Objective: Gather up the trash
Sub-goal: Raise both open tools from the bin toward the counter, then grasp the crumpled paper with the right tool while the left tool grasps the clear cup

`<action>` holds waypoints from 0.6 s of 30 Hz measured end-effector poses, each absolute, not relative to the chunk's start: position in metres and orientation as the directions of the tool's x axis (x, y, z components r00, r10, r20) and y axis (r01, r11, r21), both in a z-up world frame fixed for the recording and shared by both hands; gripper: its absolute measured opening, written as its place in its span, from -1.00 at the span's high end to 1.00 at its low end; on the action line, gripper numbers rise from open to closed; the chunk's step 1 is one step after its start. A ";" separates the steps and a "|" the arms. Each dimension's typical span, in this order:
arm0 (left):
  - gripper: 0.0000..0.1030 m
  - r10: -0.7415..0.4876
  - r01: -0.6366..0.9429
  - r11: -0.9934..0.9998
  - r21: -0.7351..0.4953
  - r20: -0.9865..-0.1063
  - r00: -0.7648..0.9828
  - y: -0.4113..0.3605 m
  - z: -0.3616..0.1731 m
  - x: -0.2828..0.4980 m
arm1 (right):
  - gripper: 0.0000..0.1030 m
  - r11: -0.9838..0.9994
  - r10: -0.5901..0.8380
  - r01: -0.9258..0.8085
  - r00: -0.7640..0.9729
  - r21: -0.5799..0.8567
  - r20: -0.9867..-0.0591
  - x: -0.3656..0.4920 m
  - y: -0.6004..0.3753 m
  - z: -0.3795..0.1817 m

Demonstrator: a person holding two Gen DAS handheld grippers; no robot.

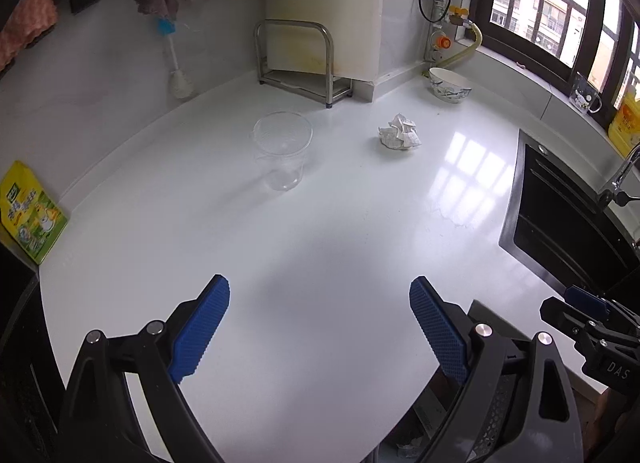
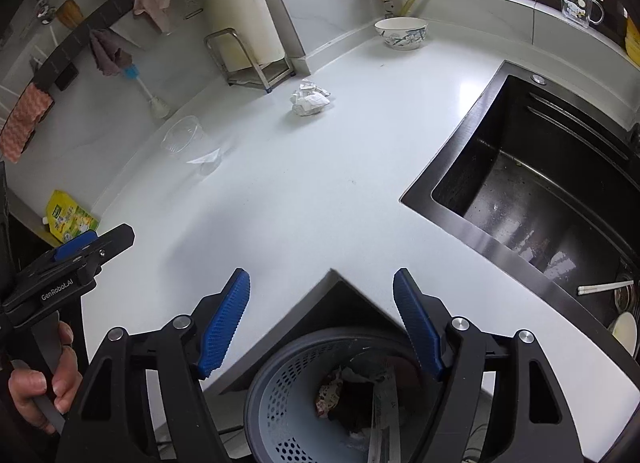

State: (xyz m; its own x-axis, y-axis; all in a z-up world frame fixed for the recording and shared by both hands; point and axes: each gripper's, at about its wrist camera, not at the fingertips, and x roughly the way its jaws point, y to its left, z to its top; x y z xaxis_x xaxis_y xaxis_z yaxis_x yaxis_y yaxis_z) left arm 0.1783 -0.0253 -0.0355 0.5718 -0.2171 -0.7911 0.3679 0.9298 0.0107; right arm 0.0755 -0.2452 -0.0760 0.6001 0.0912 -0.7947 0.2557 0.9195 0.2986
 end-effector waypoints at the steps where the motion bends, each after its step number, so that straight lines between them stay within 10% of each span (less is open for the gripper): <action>1: -0.75 -0.226 0.378 0.926 0.011 -0.786 0.575 -0.026 -0.034 0.184 | -0.38 0.915 0.084 0.268 0.606 0.302 -0.791 0.081 -0.247 -0.075; 18: -0.74 -0.265 0.430 0.903 -0.006 -0.795 0.545 -0.015 -0.049 0.270 | -0.38 0.871 -0.017 0.379 0.659 0.312 -0.752 0.173 -0.269 -0.072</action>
State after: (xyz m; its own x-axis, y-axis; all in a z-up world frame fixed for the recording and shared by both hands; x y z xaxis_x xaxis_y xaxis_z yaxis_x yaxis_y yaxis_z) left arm 0.2699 -0.0149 -0.0489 0.5455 -0.2652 -0.7951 0.4299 0.9029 -0.0062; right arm 0.1734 -0.2690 -0.0723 0.6592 -0.0174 -0.7518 0.3789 0.8713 0.3120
